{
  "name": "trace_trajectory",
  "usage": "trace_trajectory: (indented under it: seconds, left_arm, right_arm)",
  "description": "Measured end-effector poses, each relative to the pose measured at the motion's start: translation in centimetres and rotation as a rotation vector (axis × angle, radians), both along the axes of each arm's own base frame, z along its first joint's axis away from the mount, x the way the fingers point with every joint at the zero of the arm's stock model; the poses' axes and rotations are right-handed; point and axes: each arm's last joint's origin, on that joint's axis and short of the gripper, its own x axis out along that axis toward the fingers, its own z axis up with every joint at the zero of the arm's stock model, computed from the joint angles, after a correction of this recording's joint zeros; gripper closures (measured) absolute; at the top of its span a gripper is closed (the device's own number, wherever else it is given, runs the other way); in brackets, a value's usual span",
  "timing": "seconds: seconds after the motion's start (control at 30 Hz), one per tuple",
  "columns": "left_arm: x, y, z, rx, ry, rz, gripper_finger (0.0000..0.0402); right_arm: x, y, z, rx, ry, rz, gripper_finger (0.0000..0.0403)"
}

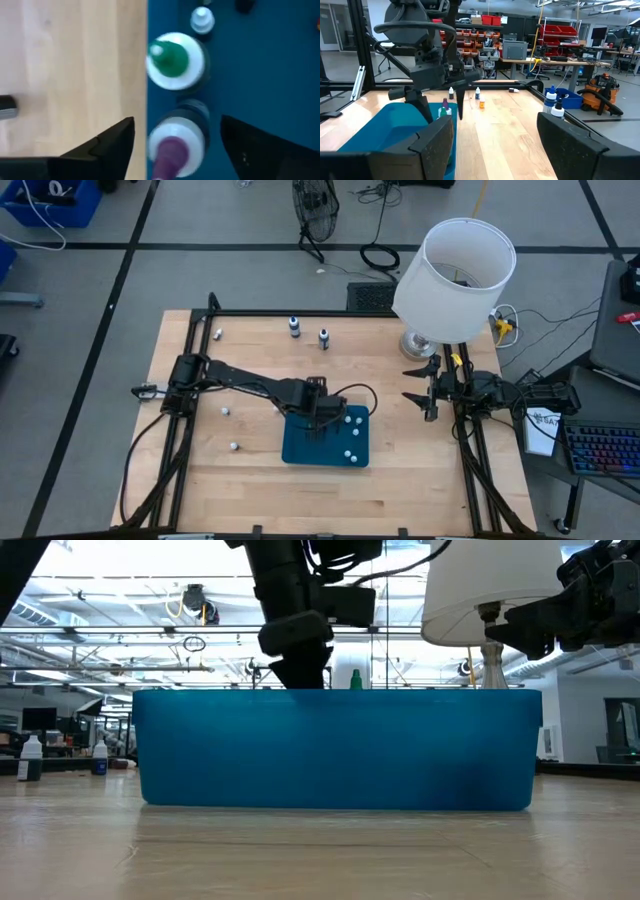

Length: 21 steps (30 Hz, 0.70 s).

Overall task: Pick & Place food coloring
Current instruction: Put the small red food coloring bottle into the blue bin

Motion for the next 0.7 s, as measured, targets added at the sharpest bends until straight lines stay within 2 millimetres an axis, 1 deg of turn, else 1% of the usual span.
trace_trajectory:
  seconds: [0.1,0.17,0.23,0.37,0.43,0.5,0.57,0.6,0.7]
  left_arm:
    - [-0.8,0.2,0.8,0.045,0.032,0.017,0.0088]
    - [-2.1,0.5,2.5,0.079,0.04,0.077,0.0081]
    - [-3.5,0.8,4.6,0.11,0.019,0.169,0.0077]
    - [-7.3,1.9,8.5,0.225,-0.011,0.407,0.0083]
    - [-9.3,2.7,10.2,0.273,-0.037,0.534,0.0089]
    - [-11.0,3.9,11.4,0.33,-0.052,0.677,0.0094]
    - [-12.5,5.6,11.8,0.388,-0.062,0.862,0.0102]
    - [-12.9,6.7,11.4,0.399,-0.061,0.925,0.0106]
    - [-14.9,10.1,9.6,0.338,-0.019,1.042,0.0125]
  right_arm:
    - [0.0,0.0,0.0,0.0,0.0,0.0,0.0129]
    - [0.0,0.0,0.0,0.0,0.001,0.0,0.013]
    - [0.0,0.0,0.0,0.0,0.0,0.0,0.0132]
    - [0.0,0.0,0.0,0.0,0.001,0.0,0.0131]
    - [0.0,0.0,0.0,0.0,0.002,0.0,0.0129]
    - [0.0,0.0,0.0,0.0,0.001,0.0,0.0129]
    - [0.0,0.0,0.0,0.0,0.002,0.0,0.0129]
    - [0.0,0.0,0.0,0.0,0.002,0.0,0.013]
    - [0.0,0.0,0.0,0.0,0.002,0.0,0.0132]
